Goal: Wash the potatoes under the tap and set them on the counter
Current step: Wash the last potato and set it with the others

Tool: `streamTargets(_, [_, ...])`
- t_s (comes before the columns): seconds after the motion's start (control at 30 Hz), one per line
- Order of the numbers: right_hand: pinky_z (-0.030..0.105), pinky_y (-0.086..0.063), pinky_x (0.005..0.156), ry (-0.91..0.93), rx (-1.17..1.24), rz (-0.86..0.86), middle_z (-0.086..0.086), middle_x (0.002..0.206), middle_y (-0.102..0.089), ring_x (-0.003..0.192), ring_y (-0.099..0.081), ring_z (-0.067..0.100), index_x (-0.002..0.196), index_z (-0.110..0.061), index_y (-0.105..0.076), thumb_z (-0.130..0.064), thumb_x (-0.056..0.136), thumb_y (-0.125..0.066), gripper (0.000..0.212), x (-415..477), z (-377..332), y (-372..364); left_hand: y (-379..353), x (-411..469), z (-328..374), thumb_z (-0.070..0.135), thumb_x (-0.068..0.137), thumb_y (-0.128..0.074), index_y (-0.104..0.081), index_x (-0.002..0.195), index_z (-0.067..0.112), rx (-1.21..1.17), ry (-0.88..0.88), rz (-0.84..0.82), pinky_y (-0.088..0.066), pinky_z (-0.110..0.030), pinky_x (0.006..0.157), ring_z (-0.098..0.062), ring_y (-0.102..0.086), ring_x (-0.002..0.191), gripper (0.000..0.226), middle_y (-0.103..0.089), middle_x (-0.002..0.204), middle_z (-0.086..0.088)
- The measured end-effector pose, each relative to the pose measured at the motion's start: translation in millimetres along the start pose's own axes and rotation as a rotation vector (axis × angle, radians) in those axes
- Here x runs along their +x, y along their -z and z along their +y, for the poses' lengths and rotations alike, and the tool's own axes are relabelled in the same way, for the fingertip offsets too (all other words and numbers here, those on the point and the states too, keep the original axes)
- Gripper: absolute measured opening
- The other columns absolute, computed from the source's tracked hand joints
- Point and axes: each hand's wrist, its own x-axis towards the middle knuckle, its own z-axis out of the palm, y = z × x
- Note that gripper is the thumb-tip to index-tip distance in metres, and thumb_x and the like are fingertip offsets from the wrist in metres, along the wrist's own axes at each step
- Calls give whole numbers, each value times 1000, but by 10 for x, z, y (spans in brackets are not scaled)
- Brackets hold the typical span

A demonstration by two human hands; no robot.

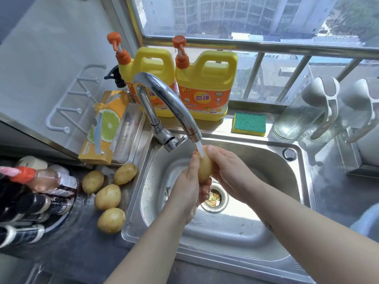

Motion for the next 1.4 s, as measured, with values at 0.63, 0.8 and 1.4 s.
streamTargets(0.63, [46, -45, 82, 100, -120, -4, 13, 97, -71, 90, -60, 25, 112, -16, -72, -35, 99, -48, 34, -15, 74, 32, -83, -6, -64, 60, 95, -52, -63, 100, 23, -92, -47, 8, -20, -19, 40, -8, -27, 46, 40, -41, 60, 2])
streamTargets(0.8, [40, -47, 89, 22, 15, 10, 17, 106, -67, 97, -58, 28, 124, -3, -64, -24, 108, -41, 35, -17, 57, 115, 10, 11, -111, 43, 104, -41, -56, 109, 22, -35, -97, -111, -24, -18, 44, -8, -34, 49, 27, -45, 69, -4])
streamTargets(1.4, [32, -54, 66, 63, -332, -10, 9, 86, -71, 64, -60, 14, 121, -24, -71, -19, 91, -75, 31, -117, 60, 120, 289, -8, -130, 16, 92, -71, -48, 131, 39, 302, -338, -30, -55, -24, 74, -12, -74, 92, 51, -62, 123, 6])
